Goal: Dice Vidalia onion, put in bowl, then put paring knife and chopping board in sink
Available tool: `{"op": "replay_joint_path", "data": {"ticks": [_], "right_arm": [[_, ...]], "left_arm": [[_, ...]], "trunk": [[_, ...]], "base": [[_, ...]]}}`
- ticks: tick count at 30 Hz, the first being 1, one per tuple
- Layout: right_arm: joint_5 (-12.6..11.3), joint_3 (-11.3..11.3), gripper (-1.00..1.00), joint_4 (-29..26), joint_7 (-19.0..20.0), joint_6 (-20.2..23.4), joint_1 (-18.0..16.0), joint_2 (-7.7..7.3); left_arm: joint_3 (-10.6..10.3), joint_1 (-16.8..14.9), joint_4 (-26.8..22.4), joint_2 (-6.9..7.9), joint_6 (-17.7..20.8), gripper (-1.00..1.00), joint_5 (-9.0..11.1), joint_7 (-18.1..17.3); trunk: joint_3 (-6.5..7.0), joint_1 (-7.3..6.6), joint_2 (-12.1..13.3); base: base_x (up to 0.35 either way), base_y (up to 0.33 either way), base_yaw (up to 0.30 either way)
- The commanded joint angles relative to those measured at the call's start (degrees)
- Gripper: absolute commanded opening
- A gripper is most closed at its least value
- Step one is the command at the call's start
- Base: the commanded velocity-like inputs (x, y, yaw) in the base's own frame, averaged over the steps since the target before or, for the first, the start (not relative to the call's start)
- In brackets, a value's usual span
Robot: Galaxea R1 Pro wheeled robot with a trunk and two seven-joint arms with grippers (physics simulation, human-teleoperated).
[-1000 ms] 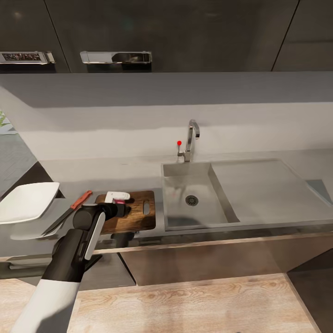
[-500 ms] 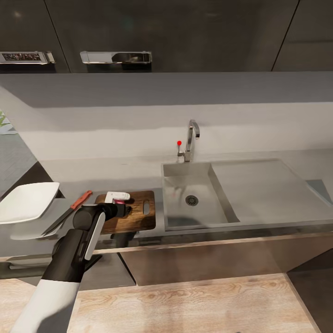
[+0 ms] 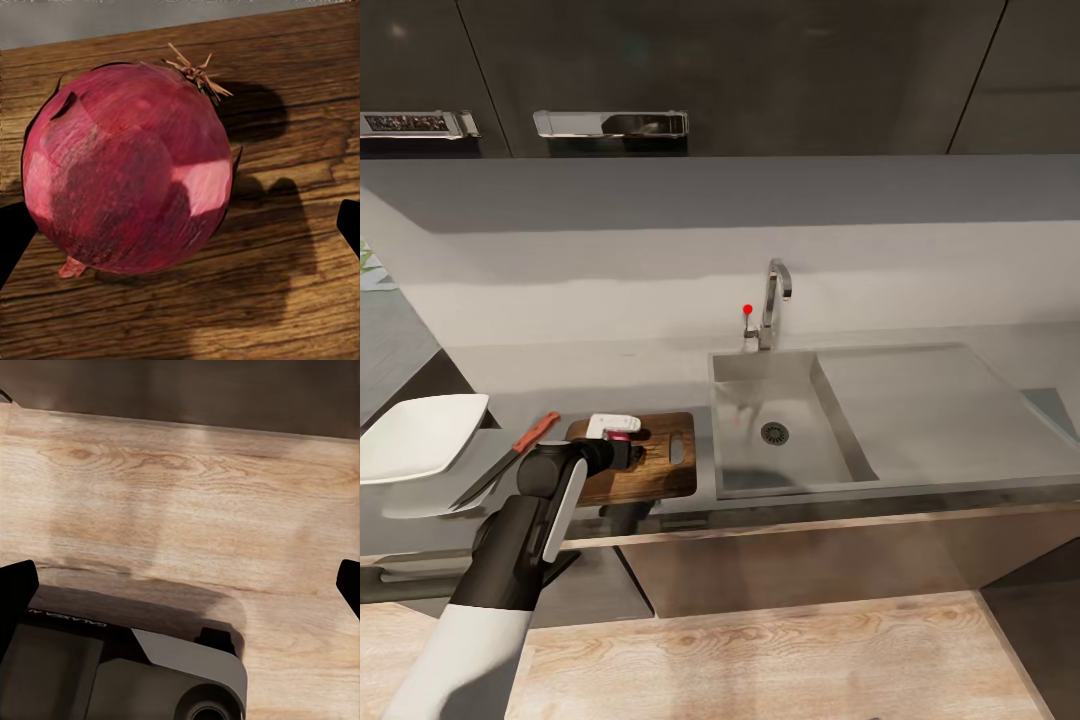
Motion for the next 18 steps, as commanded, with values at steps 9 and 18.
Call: {"op": "replay_joint_path", "data": {"ticks": [9, 18], "right_arm": [[0.58, -0.16, 1.00, 0.02, 0.04, -0.15, -0.02, 0.02], [0.58, -0.16, 1.00, 0.02, 0.04, -0.12, -0.02, 0.10]], "left_arm": [[0.26, -0.04, -1.14, -0.01, 0.28, 1.00, 0.01, 0.01], [0.37, -0.04, -4.76, -0.01, 0.28, 1.00, 0.01, 0.01]], "trunk": [[-0.07, 0.02, -0.07], [-0.07, 0.02, -0.07]], "base": [[0.000, 0.000, 0.000], [0.000, 0.000, 0.000]]}}
